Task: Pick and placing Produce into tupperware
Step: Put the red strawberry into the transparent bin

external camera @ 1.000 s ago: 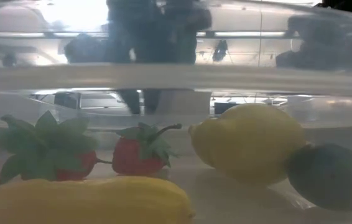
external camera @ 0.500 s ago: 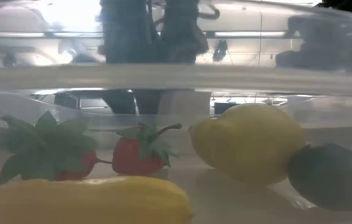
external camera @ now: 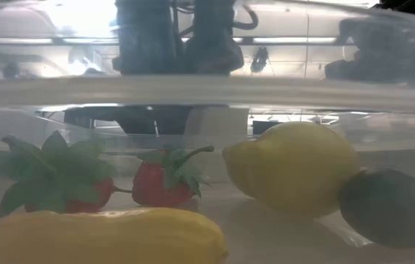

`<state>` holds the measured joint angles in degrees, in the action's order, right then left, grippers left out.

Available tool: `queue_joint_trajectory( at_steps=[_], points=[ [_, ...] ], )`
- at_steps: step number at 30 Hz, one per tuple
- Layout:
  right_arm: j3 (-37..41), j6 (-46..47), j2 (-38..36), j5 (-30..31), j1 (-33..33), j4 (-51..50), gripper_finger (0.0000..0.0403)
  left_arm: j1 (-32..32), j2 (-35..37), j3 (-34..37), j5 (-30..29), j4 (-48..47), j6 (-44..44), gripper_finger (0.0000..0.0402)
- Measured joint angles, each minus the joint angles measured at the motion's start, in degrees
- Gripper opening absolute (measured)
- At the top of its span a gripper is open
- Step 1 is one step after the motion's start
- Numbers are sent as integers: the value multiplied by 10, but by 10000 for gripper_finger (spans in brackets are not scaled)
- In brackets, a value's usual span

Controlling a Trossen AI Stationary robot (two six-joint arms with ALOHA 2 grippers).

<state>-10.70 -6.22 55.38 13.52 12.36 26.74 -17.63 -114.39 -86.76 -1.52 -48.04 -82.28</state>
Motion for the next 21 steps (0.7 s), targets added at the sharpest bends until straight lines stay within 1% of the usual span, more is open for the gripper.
queue_joint_trajectory(
  at_steps=[6,15,21],
  points=[
    [0,0,0,0,0,-4,109,0,0,2,1,4,-14,86],
    [0,-2,0,0,0,-14,100,0,1,23,9,30,-14,86],
    [0,-2,0,0,0,-13,102,1,1,30,10,35,-14,86]
  ],
)
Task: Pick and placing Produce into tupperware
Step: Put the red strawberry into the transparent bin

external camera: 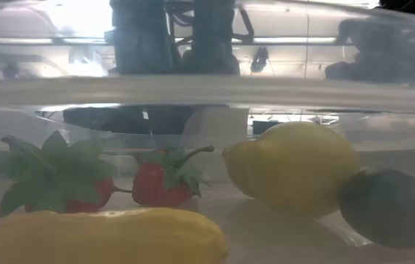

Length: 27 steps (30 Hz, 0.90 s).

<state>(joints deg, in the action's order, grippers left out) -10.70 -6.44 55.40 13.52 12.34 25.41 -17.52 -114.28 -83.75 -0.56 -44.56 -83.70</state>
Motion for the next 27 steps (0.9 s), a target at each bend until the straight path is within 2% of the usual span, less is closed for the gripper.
queue_joint_trajectory(
  at_steps=[18,27],
  points=[
    [0,0,0,0,0,0,97,4,-2,4,5,9,7,83],
    [0,3,0,0,0,0,102,11,-2,4,5,10,54,6]
  ],
)
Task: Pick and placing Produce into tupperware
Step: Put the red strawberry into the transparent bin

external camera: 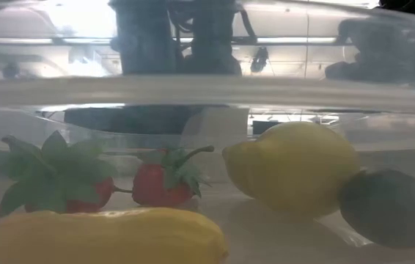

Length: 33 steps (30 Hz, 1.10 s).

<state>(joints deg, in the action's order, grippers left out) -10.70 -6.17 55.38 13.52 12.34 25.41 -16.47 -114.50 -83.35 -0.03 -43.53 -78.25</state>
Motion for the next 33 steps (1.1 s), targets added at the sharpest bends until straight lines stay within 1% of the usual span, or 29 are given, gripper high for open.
queue_joint_trajectory(
  at_steps=[9,18,26,33],
  points=[
    [0,-1,0,0,0,0,89,0,0,-6,9,-1,78,1],
    [0,0,0,0,0,-1,90,2,2,-40,10,-13,126,0],
    [0,2,0,0,0,-1,84,-1,7,-82,5,-78,147,0],
    [0,1,0,0,0,-1,85,-9,18,-151,-4,-95,161,0]
  ],
)
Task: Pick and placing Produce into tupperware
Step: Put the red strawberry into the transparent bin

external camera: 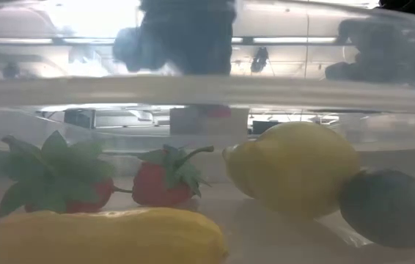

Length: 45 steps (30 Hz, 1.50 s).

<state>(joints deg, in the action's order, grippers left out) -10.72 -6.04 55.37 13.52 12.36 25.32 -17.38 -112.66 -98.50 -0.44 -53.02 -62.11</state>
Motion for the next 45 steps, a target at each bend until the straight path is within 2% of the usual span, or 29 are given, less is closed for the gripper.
queue_joint_trajectory(
  at_steps=[6,10,22,34,45],
  points=[
    [0,0,0,0,0,0,91,-21,2,-57,-3,-1,25,0],
    [0,-4,0,0,0,2,88,-43,2,-78,-4,-2,12,0],
    [-3,-19,0,0,0,7,88,-126,-17,-71,-11,1,-64,0],
    [-20,0,0,0,0,5,82,-131,-83,-67,49,-2,-69,0],
    [-13,26,0,-4,0,1,95,-131,-80,-67,44,-33,-66,0]
  ],
)
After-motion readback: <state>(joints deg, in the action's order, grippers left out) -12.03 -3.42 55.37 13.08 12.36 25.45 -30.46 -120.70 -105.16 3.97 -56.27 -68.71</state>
